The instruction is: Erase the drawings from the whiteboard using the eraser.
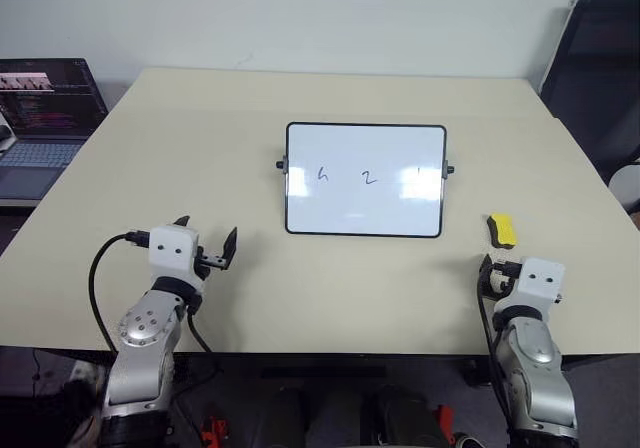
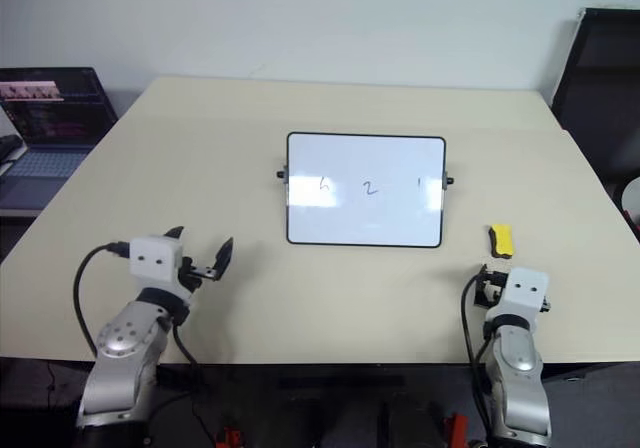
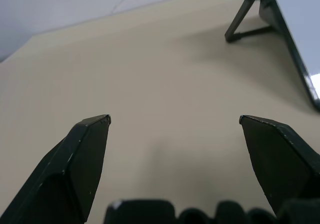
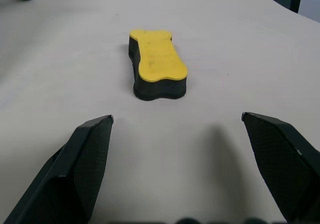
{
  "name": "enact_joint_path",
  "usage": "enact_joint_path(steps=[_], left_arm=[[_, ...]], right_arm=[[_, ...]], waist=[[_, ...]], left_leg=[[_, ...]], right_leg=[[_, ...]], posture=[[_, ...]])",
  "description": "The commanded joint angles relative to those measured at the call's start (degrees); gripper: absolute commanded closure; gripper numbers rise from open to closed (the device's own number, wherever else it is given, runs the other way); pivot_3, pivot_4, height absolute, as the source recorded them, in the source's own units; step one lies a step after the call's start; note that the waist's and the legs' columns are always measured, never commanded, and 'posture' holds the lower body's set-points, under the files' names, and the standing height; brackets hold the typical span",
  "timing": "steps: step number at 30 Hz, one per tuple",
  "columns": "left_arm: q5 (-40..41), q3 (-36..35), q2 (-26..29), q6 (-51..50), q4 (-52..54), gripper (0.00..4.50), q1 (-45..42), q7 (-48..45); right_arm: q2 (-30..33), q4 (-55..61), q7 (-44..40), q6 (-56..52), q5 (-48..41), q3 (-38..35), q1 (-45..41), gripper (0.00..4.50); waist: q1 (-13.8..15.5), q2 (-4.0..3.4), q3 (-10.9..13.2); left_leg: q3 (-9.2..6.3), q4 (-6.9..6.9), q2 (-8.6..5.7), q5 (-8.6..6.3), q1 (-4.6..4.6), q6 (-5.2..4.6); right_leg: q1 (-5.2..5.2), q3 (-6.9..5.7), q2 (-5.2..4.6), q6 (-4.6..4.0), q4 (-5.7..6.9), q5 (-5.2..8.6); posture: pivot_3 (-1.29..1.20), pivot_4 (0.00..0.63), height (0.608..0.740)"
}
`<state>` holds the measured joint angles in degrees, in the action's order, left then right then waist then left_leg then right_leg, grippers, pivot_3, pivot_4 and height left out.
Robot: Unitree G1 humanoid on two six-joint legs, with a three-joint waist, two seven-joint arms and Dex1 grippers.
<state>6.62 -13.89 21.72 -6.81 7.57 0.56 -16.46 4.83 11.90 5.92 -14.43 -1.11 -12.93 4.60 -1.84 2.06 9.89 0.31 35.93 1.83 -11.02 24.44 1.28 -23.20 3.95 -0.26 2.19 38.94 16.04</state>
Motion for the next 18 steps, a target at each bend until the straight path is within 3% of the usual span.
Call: enact_joint_path(steps=[1, 18], left_arm=[[0.52, -1.26, 0.37, 1.83, 1.83, 0.0, -1.38, 0.57], [0.01, -0.1, -0.97, 1.63, 2.73, 0.0, -1.25, 1.68]], right_arm=[[1.51, 0.88, -0.56, 0.43, -0.06, -1.07, -0.97, 0.04], [3.27, 1.27, -1.28, -0.27, -0.65, -2.72, -1.09, 0.04]], waist=[[0.03, 0.0, 0.0], [0.01, 0.01, -0.01]], left_leg=[[0.0, 0.0, 0.0, 0.0, 0.0, 0.0], [0.03, -0.01, -0.01, 0.0, -0.01, 0.0]], right_leg=[[0.0, 0.0, 0.0, 0.0, 0.0, 0.0], [0.0, -0.01, 0.01, 0.0, 0.01, 0.0]], posture=[[0.0, 0.15, 0.74], [0.0, 0.15, 0.74]])
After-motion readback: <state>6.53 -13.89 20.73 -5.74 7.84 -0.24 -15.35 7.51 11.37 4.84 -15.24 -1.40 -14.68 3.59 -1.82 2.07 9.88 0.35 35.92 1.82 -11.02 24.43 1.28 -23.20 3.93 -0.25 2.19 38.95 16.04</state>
